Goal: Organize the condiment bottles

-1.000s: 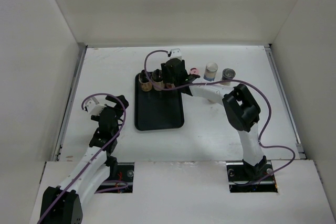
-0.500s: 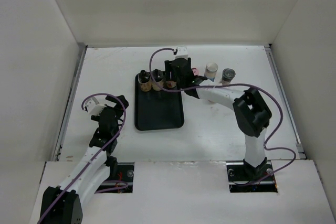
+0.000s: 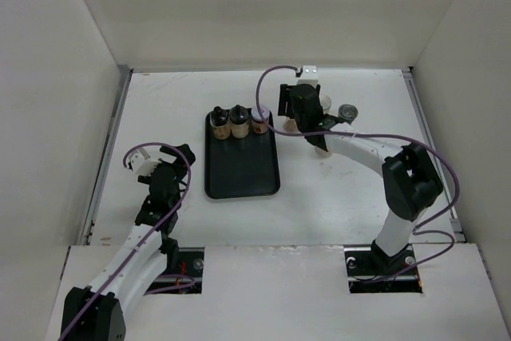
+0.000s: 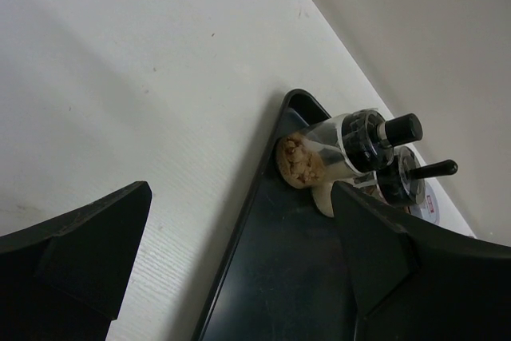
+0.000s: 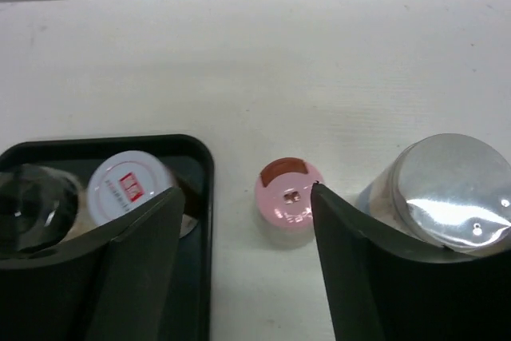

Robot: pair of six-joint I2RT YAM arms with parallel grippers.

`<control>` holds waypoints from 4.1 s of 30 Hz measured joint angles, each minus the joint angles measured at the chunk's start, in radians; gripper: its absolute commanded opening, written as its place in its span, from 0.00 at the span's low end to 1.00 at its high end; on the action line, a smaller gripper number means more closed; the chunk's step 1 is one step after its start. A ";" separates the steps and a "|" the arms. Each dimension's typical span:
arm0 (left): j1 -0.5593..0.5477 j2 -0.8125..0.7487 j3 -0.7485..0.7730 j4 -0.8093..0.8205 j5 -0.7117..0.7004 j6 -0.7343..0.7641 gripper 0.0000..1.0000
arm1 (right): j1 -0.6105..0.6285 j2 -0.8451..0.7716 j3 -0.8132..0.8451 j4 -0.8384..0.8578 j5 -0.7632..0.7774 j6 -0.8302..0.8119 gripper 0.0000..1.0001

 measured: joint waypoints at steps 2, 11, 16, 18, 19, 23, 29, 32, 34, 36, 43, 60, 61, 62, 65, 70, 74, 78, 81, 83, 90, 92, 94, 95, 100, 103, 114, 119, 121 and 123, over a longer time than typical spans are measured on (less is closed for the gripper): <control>-0.001 0.000 0.000 0.000 0.000 0.000 1.00 | -0.019 0.027 0.001 0.001 -0.003 -0.001 0.74; -0.001 0.014 0.000 0.008 0.000 0.000 1.00 | -0.033 0.131 0.002 -0.005 -0.012 0.002 0.62; -0.001 0.036 0.000 0.017 0.001 0.000 1.00 | -0.037 0.141 0.003 0.002 -0.014 0.005 0.44; -0.001 0.036 0.000 0.023 0.001 0.000 1.00 | -0.037 0.141 0.003 0.004 -0.015 0.005 0.42; -0.001 0.037 0.000 0.026 0.001 0.000 1.00 | -0.037 0.141 0.003 0.006 -0.014 0.004 0.42; -0.001 0.046 0.000 0.035 0.001 0.000 1.00 | -0.034 0.129 -0.003 0.018 -0.010 -0.006 0.41; -0.003 0.054 0.000 0.041 0.002 0.000 1.00 | 0.016 0.005 -0.080 0.018 0.011 -0.018 0.41; -0.003 0.051 0.000 0.043 0.003 0.000 1.00 | 0.088 -0.042 -0.089 0.023 0.017 -0.016 0.41; -0.003 0.047 -0.001 0.043 0.003 0.000 1.00 | 0.143 -0.051 -0.089 0.025 0.019 -0.010 0.41; -0.003 0.044 -0.001 0.043 0.003 0.000 1.00 | 0.198 -0.046 -0.088 0.026 0.016 -0.002 0.41; -0.003 0.034 -0.015 0.042 0.004 -0.002 1.00 | 0.331 0.134 0.098 0.021 -0.005 0.010 0.42; 0.004 0.021 -0.021 0.043 0.004 -0.009 1.00 | 0.394 0.350 0.259 0.015 -0.022 0.039 0.75; 0.004 0.022 -0.021 0.043 0.004 -0.009 1.00 | 0.396 0.349 0.258 0.015 -0.023 0.044 0.77; 0.004 0.022 -0.021 0.043 0.004 -0.009 1.00 | 0.397 0.345 0.254 0.015 -0.024 0.046 0.78; 0.004 0.022 -0.021 0.043 0.004 -0.009 1.00 | 0.397 0.292 0.197 0.015 -0.031 0.051 0.78; 0.004 0.018 -0.021 0.043 0.005 -0.009 1.00 | 0.383 0.057 -0.005 0.028 -0.021 0.067 0.59; 0.004 0.016 -0.021 0.043 0.008 -0.010 1.00 | 0.303 -0.206 -0.209 0.076 0.025 0.091 0.32; 0.004 0.014 -0.021 0.043 0.011 -0.012 1.00 | 0.115 -0.407 -0.352 0.063 0.095 0.122 0.40; 0.004 0.014 -0.021 0.043 0.014 -0.012 1.00 | -0.005 -0.466 -0.414 0.021 0.147 0.134 0.70; 0.004 0.014 -0.021 0.043 0.016 -0.012 1.00 | -0.048 -0.465 -0.438 -0.009 0.156 0.133 0.78; 0.004 0.017 -0.027 0.044 0.019 -0.013 1.00 | -0.117 -0.344 -0.452 -0.058 0.113 0.128 0.79; 0.005 0.017 -0.027 0.044 0.019 -0.013 1.00 | -0.126 -0.307 -0.445 -0.061 0.101 0.121 0.75; 0.006 0.018 -0.027 0.045 0.019 -0.013 1.00 | -0.134 -0.265 -0.426 -0.065 0.095 0.113 0.70; 0.006 0.019 -0.027 0.045 0.019 -0.013 1.00 | -0.136 -0.244 -0.414 -0.068 0.092 0.110 0.69; 0.007 0.024 -0.027 0.049 0.020 -0.013 1.00 | -0.140 -0.197 -0.386 -0.068 0.083 0.103 0.46; 0.008 0.027 -0.027 0.051 0.021 -0.013 1.00 | -0.139 -0.198 -0.384 -0.069 0.083 0.103 0.40; 0.008 0.040 -0.027 0.052 0.023 -0.013 1.00 | 0.097 -0.271 -0.235 -0.081 0.083 0.087 0.40; 0.009 0.040 -0.027 0.052 0.023 -0.013 1.00 | 0.208 -0.107 -0.060 -0.038 0.063 0.082 0.40; 0.010 0.038 -0.027 0.052 0.023 -0.013 1.00 | 0.237 -0.027 -0.005 -0.031 0.055 0.076 0.41; 0.010 0.034 -0.027 0.052 0.023 -0.013 1.00 | 0.262 0.056 0.045 -0.032 0.048 0.069 0.41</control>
